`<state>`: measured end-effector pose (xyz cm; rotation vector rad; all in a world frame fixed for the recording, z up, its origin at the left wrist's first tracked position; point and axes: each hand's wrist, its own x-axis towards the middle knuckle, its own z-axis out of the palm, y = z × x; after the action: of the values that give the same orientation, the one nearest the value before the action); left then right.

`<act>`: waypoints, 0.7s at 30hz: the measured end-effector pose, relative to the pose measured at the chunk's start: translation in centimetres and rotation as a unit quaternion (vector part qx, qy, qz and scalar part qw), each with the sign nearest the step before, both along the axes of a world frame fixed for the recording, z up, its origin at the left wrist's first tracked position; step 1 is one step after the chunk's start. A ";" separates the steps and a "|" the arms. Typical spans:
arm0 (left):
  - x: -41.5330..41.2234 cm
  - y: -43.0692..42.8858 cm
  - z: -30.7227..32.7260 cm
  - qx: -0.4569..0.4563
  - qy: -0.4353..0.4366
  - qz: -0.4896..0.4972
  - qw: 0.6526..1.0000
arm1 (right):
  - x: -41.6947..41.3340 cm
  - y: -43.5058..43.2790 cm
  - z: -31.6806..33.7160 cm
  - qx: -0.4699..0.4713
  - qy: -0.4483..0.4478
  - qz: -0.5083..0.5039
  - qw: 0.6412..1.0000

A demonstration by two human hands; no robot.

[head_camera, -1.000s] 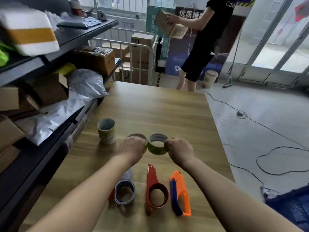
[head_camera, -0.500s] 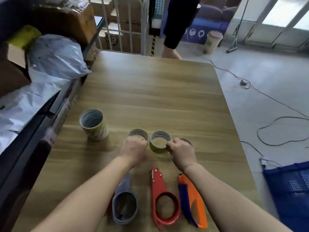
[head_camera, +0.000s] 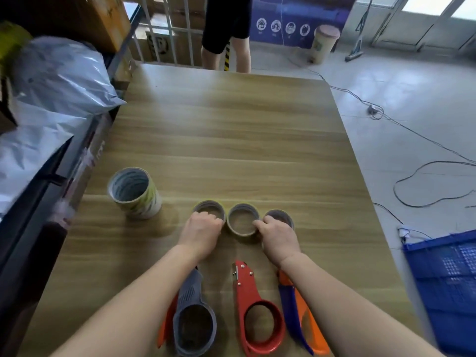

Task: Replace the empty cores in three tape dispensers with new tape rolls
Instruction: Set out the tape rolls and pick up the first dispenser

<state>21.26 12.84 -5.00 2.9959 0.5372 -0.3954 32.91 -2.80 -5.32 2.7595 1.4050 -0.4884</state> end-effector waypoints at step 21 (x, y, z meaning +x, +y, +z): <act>6.3 -10.5 0.2 0.002 0.033 -0.087 0.996 | 0.5 -10.6 1.2 -0.021 0.111 -0.018 0.993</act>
<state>27.55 2.38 -4.79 3.0532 0.2810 -0.5059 33.39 -13.38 -4.16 2.7721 1.3670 -0.8390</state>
